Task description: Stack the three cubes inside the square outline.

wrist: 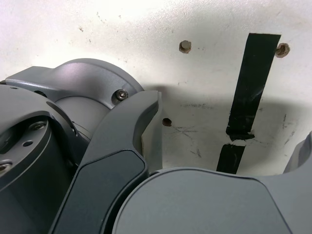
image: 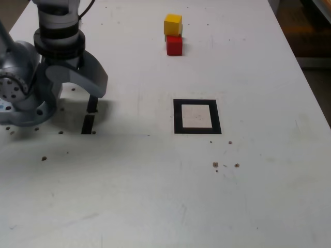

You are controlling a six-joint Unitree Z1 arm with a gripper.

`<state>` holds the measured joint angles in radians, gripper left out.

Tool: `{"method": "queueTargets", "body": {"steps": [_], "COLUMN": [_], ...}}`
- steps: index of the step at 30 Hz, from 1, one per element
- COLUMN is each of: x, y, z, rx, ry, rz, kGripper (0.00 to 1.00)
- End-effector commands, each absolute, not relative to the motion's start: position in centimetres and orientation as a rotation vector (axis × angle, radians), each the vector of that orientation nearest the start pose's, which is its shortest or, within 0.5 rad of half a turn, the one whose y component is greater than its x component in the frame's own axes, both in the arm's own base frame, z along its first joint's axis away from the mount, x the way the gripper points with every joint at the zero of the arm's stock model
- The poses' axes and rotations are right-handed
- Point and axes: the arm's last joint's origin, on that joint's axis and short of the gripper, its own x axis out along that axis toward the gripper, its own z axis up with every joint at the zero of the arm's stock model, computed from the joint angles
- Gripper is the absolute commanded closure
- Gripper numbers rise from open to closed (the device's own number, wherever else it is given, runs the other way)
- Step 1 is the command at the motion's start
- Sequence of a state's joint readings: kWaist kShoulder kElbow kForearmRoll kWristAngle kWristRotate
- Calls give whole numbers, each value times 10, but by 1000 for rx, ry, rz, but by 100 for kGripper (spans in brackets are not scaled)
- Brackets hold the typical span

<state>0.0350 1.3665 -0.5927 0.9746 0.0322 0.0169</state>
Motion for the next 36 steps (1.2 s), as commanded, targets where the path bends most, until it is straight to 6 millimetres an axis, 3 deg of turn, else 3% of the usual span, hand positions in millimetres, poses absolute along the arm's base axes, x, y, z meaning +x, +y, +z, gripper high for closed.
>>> {"method": "queueTargets", "body": {"steps": [1,9,16,25,31,36], "x": [104,108,121,155,191,228], "y": [6,7,14,26,43,69], "z": [217,222,269,339,369,386], "rx": [12,18,75,148,180,198], "ry": [1747,1756,1778,1680,1639,1632], "rz": [37,53,114,105,90,81], "kGripper": [1,0,0,0,0,0]}}
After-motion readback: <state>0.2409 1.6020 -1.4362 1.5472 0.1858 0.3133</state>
